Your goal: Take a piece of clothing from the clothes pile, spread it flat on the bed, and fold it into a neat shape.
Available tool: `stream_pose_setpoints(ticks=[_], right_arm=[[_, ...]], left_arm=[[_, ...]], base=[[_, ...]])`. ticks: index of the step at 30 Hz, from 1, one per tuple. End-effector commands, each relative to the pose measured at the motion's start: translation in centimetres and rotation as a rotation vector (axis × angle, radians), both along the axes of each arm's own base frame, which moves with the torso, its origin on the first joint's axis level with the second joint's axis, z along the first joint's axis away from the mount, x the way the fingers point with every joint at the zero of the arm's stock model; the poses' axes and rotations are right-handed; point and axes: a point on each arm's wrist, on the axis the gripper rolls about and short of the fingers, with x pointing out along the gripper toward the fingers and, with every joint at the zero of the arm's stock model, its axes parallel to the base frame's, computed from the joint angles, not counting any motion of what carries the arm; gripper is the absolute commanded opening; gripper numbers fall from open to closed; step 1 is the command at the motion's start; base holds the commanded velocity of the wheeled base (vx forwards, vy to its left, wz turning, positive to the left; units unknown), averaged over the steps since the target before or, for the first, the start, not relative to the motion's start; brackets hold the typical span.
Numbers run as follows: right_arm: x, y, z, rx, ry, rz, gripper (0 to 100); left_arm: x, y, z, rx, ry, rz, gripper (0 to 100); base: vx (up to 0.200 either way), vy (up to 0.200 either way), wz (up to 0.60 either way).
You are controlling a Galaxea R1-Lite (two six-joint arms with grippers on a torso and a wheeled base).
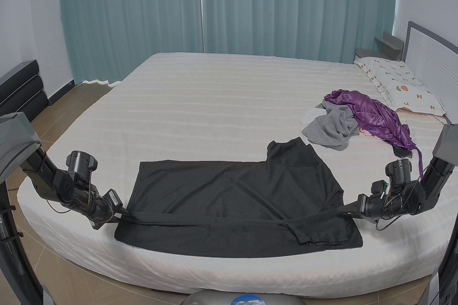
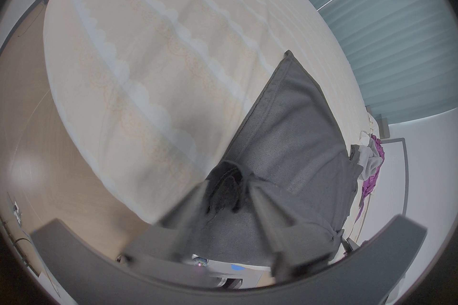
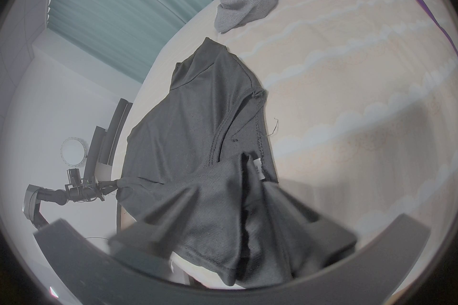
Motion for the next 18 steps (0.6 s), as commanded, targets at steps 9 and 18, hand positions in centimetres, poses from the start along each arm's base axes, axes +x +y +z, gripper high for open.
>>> stream_pose_setpoints(ticks=[9, 18], right_arm=[[-3.0, 0.2, 3.6, 0.096, -0.08, -0.08, 100], [-5.1, 0.9, 4.2, 0.245, -0.123, -0.182, 100]], left_arm=[[-2.2, 0.3, 3.6, -0.032, -0.082, 0.028, 100], [-4.7, 1.2, 6.1, -0.077, -0.145, 0.058, 100]], base=[[0.0, 0.0, 0.0], [0.0, 0.0, 0.0]])
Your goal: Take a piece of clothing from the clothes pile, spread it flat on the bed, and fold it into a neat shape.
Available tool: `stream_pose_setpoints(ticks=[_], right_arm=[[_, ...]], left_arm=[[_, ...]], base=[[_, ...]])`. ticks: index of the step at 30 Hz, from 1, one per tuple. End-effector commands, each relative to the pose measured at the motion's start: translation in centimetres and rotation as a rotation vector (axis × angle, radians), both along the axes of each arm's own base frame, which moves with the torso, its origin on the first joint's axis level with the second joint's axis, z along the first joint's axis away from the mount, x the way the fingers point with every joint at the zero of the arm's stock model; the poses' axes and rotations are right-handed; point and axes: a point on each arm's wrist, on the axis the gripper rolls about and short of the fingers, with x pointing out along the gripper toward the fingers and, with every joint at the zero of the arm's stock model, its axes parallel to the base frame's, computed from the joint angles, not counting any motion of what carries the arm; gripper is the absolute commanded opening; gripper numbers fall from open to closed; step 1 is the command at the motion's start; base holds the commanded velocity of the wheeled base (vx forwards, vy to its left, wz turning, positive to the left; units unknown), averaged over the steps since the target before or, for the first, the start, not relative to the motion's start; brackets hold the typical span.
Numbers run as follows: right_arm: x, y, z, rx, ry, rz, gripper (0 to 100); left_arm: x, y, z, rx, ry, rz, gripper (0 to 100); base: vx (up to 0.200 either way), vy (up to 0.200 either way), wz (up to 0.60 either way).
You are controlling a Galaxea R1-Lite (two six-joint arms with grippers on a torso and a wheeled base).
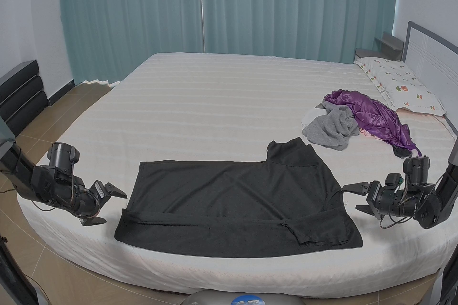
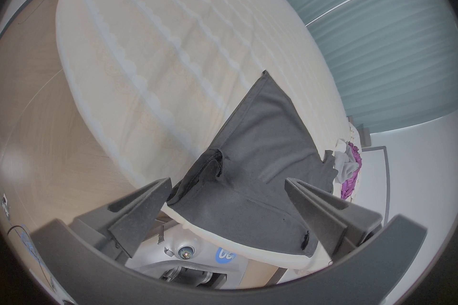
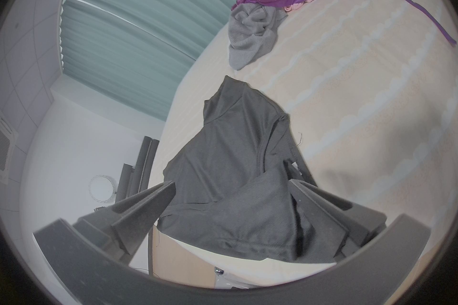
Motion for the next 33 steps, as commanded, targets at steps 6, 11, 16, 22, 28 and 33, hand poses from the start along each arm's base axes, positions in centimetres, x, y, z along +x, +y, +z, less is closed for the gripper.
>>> stream_pose_setpoints(ticks=[6, 11, 16, 22, 28, 33], right_arm=[[-1.7, 0.1, -1.3, 0.042, 0.028, -0.016, 100], [-1.9, 0.2, -1.3, 0.061, 0.031, -0.027, 100], [-1.9, 0.2, -1.3, 0.063, 0.028, -0.026, 100], [-1.9, 0.3, -1.3, 0.062, 0.021, -0.024, 100], [-1.9, 0.3, -1.2, 0.062, 0.018, -0.021, 100], [-1.7, 0.5, -1.2, 0.063, 0.015, -0.017, 100]], left_arm=[[-2.0, 0.4, 1.6, -0.046, -0.032, 0.031, 100], [-2.0, 0.6, 1.8, -0.132, -0.03, 0.033, 100], [-2.0, 0.6, 1.7, -0.14, -0.026, 0.031, 100], [-2.0, 0.5, 1.6, -0.14, -0.023, 0.028, 100], [-2.0, 0.4, 1.6, -0.139, -0.021, 0.023, 100], [-1.7, -0.2, 1.7, -0.133, -0.034, 0.003, 100]], base=[[0.0, 0.0, 0.0], [0.0, 0.04, 0.0], [0.0, 0.2, 0.0], [0.0, 0.0, 0.0], [0.0, 0.0, 0.0], [0.0, 0.0, 0.0]])
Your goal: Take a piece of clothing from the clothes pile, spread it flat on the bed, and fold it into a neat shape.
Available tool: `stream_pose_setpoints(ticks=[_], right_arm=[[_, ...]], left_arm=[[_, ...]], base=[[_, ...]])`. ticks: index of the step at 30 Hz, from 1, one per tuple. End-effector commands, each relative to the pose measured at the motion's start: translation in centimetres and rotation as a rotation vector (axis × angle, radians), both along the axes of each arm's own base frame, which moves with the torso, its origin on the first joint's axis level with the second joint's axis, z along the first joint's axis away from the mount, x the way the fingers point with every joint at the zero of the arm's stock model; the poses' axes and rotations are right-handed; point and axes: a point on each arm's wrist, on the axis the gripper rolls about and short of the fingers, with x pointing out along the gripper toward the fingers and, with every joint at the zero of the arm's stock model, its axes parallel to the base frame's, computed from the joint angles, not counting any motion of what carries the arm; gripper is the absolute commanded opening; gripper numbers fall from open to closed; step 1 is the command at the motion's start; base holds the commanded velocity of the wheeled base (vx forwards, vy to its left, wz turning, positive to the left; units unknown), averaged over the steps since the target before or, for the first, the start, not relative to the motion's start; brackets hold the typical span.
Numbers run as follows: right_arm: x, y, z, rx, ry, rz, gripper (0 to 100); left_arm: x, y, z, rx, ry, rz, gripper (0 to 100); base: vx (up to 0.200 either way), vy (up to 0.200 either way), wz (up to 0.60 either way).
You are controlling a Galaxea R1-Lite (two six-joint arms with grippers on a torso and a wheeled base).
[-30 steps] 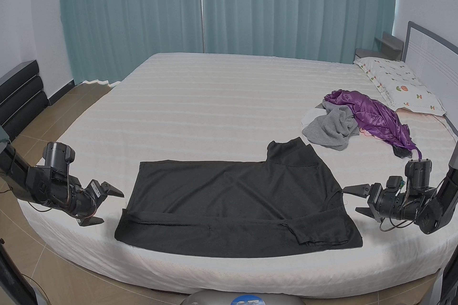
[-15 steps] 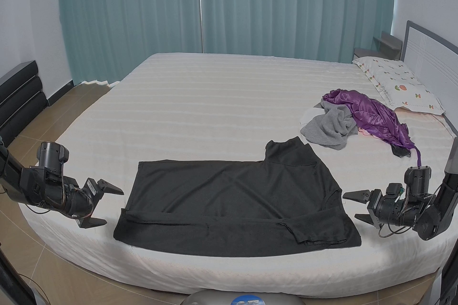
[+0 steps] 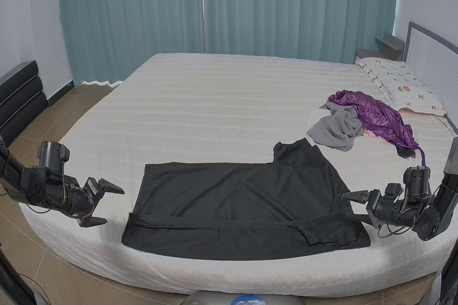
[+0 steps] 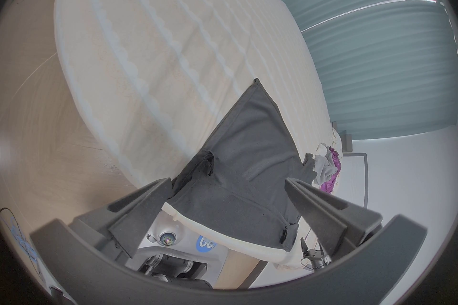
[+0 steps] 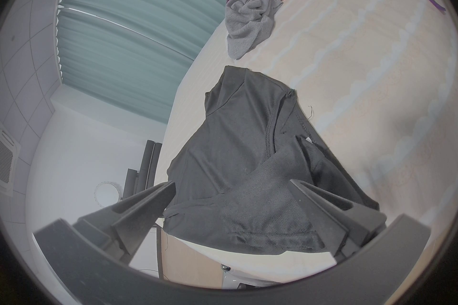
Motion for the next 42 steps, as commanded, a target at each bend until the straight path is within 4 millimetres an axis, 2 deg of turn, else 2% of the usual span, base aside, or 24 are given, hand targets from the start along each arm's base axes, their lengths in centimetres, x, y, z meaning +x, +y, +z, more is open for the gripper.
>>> stream_pose_setpoints(ticks=[1, 10, 19, 31, 34, 37, 42], right_arm=[[0.0, 0.1, 0.0, 0.001, 0.0, 0.003, 100], [0.0, 0.1, 0.0, 0.0, 0.002, 0.006, 100], [-0.1, 0.1, -0.1, -0.001, 0.005, 0.006, 100], [-0.3, 0.2, -0.1, 0.0, 0.009, 0.009, 100], [-0.4, 0.4, -0.1, 0.0, 0.011, 0.018, 100], [-0.5, 0.6, -0.1, -0.001, 0.014, 0.025, 100], [-0.6, 1.1, -0.2, -0.003, 0.017, 0.042, 100]], left_arm=[[0.1, -0.8, 0.0, 0.005, -0.004, -0.024, 100], [0.1, -1.4, -0.1, -0.003, 0.003, -0.042, 100], [0.0, -1.8, -0.2, -0.001, 0.009, -0.054, 100], [0.0, -2.0, 0.2, -0.027, -0.022, -0.02, 100], [0.0, -2.0, 0.3, -0.025, -0.034, -0.019, 100], [0.3, -2.0, 0.7, -0.021, -0.052, -0.023, 100], [1.3, -1.8, 1.2, -0.012, -0.087, -0.02, 100]], base=[[0.0, 0.0, 0.0], [0.0, 0.0, 0.0], [0.0, -0.2, 0.0], [0.0, 0.0, 0.0], [0.2, 0.0, 0.0], [0.2, 0.0, 0.0], [0.0, 0.0, 0.0]])
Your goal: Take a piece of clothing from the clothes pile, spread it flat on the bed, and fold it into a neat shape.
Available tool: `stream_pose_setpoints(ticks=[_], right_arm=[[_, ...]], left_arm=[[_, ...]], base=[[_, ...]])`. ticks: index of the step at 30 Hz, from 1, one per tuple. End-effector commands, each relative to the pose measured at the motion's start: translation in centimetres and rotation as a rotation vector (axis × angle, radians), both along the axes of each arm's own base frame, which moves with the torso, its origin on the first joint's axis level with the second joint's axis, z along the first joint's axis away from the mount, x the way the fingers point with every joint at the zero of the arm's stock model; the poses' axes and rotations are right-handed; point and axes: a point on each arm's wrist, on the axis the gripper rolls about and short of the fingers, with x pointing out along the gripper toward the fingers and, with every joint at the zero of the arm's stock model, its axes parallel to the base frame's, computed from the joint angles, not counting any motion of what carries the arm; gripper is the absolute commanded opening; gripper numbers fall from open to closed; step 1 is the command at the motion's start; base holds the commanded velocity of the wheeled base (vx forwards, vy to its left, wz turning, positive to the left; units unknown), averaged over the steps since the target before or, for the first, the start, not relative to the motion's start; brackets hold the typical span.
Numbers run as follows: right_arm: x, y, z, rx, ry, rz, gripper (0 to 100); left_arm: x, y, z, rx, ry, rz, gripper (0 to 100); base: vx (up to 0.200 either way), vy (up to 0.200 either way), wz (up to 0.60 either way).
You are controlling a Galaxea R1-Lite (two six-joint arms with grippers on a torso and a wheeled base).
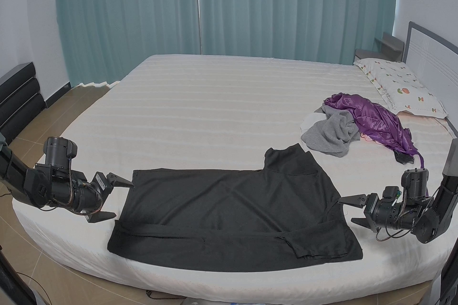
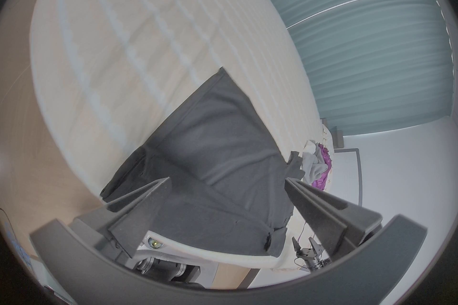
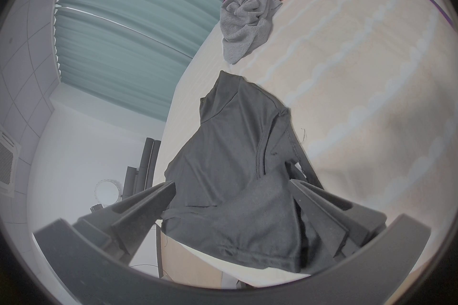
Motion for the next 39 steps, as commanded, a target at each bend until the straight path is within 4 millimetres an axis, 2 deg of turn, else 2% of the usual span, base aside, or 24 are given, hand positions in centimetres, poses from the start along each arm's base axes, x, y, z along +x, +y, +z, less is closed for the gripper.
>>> stream_pose_setpoints(ticks=[1, 9, 13, 22, 27, 30, 31, 32, 33, 34, 37, 39], right_arm=[[-0.2, 0.4, 0.1, 0.0, -0.002, 0.014, 100], [-0.4, 0.6, -0.2, 0.002, -0.01, 0.022, 100], [-0.3, 0.5, -0.2, 0.016, -0.002, 0.011, 100], [-0.1, 0.6, 0.0, 0.062, -0.006, -0.02, 100], [-0.1, 0.9, -0.5, 0.058, 0.0, -0.013, 100], [-0.1, 0.9, -0.7, 0.058, 0.008, -0.013, 100], [-0.1, 0.9, -0.8, 0.058, 0.01, -0.013, 100], [0.0, 0.9, -0.9, 0.056, 0.012, -0.012, 100], [0.0, 0.9, -0.9, 0.054, 0.011, -0.011, 100], [0.0, 0.9, -1.0, 0.055, 0.016, -0.014, 100], [0.1, 0.9, -1.0, 0.055, 0.016, -0.014, 100], [0.1, 0.9, -1.3, 0.055, 0.026, -0.014, 100]], left_arm=[[0.9, 0.3, 0.6, 0.006, -0.034, 0.012, 100], [2.4, 0.4, 0.4, 0.009, -0.045, 0.01, 100], [3.8, 0.6, 0.2, 0.01, -0.052, 0.014, 100], [4.0, 0.6, 0.6, 0.023, -0.072, 0.021, 100], [7.2, 0.9, 1.6, 0.054, -0.147, 0.03, 100], [9.5, 1.0, 1.3, 0.092, -0.186, -0.002, 100], [9.6, 1.0, 1.3, 0.093, -0.189, -0.003, 100], [10.9, 1.1, 1.0, 0.112, -0.213, -0.022, 100], [11.0, 1.1, 0.9, 0.114, -0.213, -0.022, 100], [12.4, 1.0, 0.4, 0.123, -0.228, -0.035, 100], [14.0, 0.9, -0.6, 0.137, -0.237, -0.057, 100], [15.8, 0.5, -2.7, 0.17, -0.241, -0.098, 100]], base=[[0.0, 0.0, 0.0], [0.0, 0.0, 0.0], [0.0, 0.0, 0.0], [0.0, 0.0, 0.0], [0.0, 0.0, 0.0], [0.0, 0.0, 0.0], [0.0, 0.0, 0.0], [0.0, 0.0, 0.0], [0.0, 0.0, 0.0], [0.0, 0.0, 0.0], [0.0, 0.0, 0.0], [0.0, 0.0, 0.0]])
